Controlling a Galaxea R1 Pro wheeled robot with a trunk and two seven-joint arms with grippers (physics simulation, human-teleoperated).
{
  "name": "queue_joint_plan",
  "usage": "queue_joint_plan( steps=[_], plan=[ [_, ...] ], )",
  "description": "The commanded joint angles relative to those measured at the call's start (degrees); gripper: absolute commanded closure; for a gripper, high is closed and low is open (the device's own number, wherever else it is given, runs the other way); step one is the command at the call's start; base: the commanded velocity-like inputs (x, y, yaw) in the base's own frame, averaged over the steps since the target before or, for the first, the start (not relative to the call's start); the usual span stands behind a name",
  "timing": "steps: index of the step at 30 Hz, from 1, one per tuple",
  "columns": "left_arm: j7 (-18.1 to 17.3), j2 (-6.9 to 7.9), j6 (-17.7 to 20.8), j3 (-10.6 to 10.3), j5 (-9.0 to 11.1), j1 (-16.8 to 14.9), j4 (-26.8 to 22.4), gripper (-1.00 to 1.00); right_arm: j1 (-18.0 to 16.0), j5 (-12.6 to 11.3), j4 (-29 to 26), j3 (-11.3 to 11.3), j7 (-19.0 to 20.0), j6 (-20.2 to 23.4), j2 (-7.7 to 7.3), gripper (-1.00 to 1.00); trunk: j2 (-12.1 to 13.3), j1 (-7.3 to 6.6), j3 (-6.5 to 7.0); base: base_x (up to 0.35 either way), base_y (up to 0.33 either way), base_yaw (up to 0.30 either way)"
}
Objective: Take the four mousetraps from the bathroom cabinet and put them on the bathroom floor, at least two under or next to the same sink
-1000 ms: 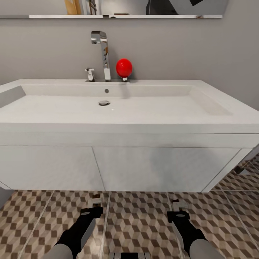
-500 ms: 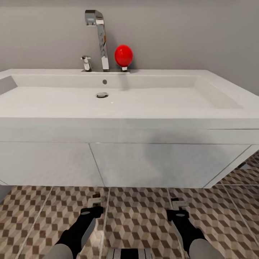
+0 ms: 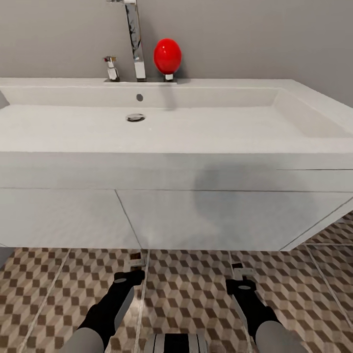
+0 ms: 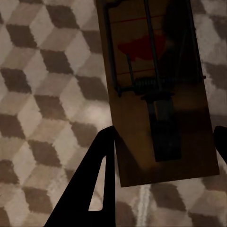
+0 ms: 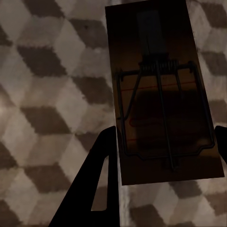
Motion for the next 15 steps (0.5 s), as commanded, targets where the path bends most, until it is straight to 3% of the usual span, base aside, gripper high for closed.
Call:
queue_joint_plan(
  steps=[1, 15],
  plan=[
    [0.4, 0.00, 0.3, -0.3, 0.3, 0.0, -0.2, 1.00, -0.1, 0.5, -0.1, -0.3, 0.0, 0.3, 0.09, 1.00, 0.0, 0.01, -0.27, 0.000, 0.000, 0.000],
    [0.5, -0.10, 0.5, -0.3, 0.1, 0.0, -0.6, 1.00, -2.6, 0.5, -0.2, -0.3, 0.0, 0.2, 0.31, 1.00, -0.2, 0.37, -3.37, 0.000, 0.000, 0.000]
  ],
)
